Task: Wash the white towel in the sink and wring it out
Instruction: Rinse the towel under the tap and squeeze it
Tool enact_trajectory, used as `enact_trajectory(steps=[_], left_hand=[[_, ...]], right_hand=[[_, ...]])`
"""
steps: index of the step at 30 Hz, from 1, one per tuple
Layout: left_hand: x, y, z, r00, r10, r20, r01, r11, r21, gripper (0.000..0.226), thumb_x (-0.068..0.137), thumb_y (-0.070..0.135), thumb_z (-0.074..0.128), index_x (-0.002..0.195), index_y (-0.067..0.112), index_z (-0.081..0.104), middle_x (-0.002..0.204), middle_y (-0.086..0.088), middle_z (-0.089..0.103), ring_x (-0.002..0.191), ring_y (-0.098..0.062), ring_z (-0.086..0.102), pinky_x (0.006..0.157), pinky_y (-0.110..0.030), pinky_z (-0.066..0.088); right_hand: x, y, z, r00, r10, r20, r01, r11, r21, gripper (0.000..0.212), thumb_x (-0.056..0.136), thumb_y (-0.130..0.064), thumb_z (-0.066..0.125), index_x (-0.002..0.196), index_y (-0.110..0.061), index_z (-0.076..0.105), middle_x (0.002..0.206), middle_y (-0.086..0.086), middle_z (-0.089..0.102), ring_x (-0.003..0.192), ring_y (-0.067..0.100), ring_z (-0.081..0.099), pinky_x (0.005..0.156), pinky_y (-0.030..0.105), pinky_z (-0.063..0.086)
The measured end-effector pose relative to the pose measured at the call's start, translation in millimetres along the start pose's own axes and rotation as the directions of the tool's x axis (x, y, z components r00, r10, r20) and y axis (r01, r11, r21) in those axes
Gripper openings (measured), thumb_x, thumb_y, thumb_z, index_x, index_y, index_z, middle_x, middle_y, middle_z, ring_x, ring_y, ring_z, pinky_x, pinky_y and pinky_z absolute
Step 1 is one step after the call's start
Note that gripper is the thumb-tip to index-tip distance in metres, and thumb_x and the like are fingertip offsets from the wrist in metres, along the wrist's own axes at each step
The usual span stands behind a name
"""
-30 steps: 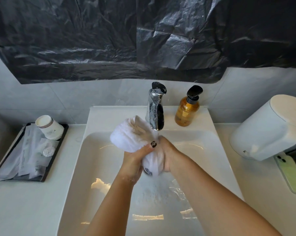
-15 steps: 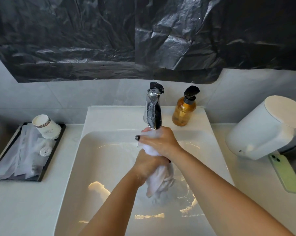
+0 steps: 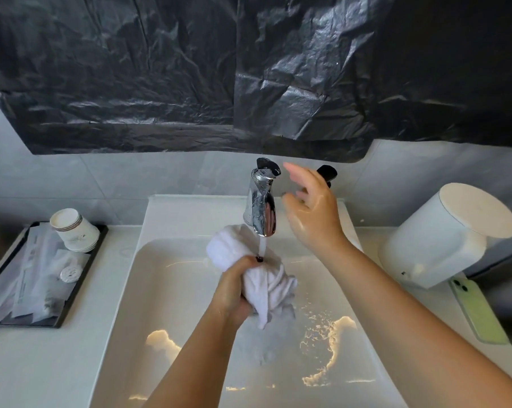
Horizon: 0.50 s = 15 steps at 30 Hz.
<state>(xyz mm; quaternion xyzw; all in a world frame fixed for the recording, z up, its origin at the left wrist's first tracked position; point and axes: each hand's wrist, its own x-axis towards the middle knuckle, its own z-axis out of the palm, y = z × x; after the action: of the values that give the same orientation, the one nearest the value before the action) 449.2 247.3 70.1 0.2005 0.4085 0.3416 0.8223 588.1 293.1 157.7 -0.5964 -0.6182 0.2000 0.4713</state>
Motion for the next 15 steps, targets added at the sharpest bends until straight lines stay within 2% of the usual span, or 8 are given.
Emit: enact_trajectory(steps=[3,4,5,7,10,12,13,15], left_hand=[[-8,7,4,0.997,0.062,-0.042,-0.068,0.984,-0.167,0.029,0.072,0.018,0.057,0.093,-0.001,0.066,0.096,-0.024,0.069,0.074,-0.04,0.072,0.065,-0.044,0.055],[-13,10,6,0.996,0.07,-0.049,-0.078,0.979,-0.189,0.031,0.073,0.015,0.058,0.098,-0.002,0.064,0.1,-0.024,0.068,0.077,-0.042,0.072,0.068,-0.051,0.057],[-16,12,6,0.995,0.072,-0.063,-0.083,0.978,-0.192,0.034,0.074,0.014,0.06,0.103,-0.003,0.063,0.102,-0.024,0.069,0.081,-0.044,0.072,0.079,-0.058,0.055],[-24,12,2,0.993,0.077,-0.092,-0.093,0.979,-0.183,0.031,0.083,0.013,0.057,0.109,-0.004,0.061,0.097,-0.024,0.072,0.079,-0.043,0.072,0.098,-0.058,0.042],[-38,13,-5,0.991,0.057,-0.125,-0.086,0.967,-0.241,0.032,0.093,0.012,0.049,0.116,-0.01,0.052,0.094,-0.027,0.07,0.074,-0.045,0.071,0.084,-0.055,0.052],[-48,14,-9,0.987,0.065,-0.15,-0.103,0.959,-0.263,0.041,0.089,0.014,0.052,0.119,-0.014,0.053,0.101,-0.03,0.068,0.081,-0.046,0.07,0.088,-0.061,0.052],[-53,14,-10,0.983,0.077,-0.165,-0.119,0.958,-0.262,0.043,0.084,0.014,0.054,0.116,-0.015,0.057,0.1,-0.03,0.068,0.082,-0.045,0.069,0.09,-0.061,0.051],[-62,15,-13,0.983,0.077,-0.167,-0.116,0.966,-0.233,0.039,0.078,0.017,0.054,0.098,-0.014,0.067,0.091,-0.027,0.068,0.075,-0.04,0.069,0.078,-0.051,0.056]], right_hand=[[3,-17,7,0.933,-0.302,0.196,0.341,0.917,-0.21,0.051,0.091,-0.021,0.048,0.14,-0.005,0.05,0.146,0.006,0.048,0.142,0.015,0.035,0.116,0.025,0.027],[1,-15,12,0.91,-0.349,0.222,0.4,0.882,-0.251,0.05,0.092,-0.023,0.047,0.138,-0.003,0.052,0.145,0.009,0.05,0.142,0.019,0.036,0.117,0.029,0.029],[-3,-11,16,0.9,-0.382,0.211,0.429,0.865,-0.263,0.049,0.092,-0.023,0.046,0.135,-0.001,0.055,0.142,0.012,0.052,0.14,0.022,0.039,0.116,0.032,0.032],[-13,2,22,0.896,-0.41,0.171,0.442,0.862,-0.25,0.047,0.091,-0.021,0.045,0.131,0.001,0.058,0.139,0.013,0.055,0.138,0.024,0.043,0.114,0.033,0.036],[-29,14,23,0.883,-0.413,0.223,0.462,0.847,-0.261,0.048,0.09,-0.016,0.049,0.135,0.001,0.054,0.145,0.01,0.048,0.142,0.021,0.035,0.117,0.03,0.031],[-29,11,19,0.899,-0.355,0.257,0.407,0.894,-0.187,0.051,0.089,-0.012,0.051,0.139,-0.002,0.05,0.149,0.002,0.041,0.145,0.018,0.027,0.12,0.035,0.023],[-30,8,16,0.907,-0.334,0.258,0.379,0.913,-0.15,0.052,0.089,-0.009,0.051,0.14,-0.003,0.049,0.148,-0.001,0.039,0.145,0.017,0.026,0.121,0.037,0.021],[-41,3,11,0.917,-0.329,0.225,0.357,0.929,-0.097,0.051,0.088,-0.004,0.049,0.139,-0.004,0.049,0.148,-0.001,0.041,0.144,0.015,0.03,0.12,0.036,0.025]])
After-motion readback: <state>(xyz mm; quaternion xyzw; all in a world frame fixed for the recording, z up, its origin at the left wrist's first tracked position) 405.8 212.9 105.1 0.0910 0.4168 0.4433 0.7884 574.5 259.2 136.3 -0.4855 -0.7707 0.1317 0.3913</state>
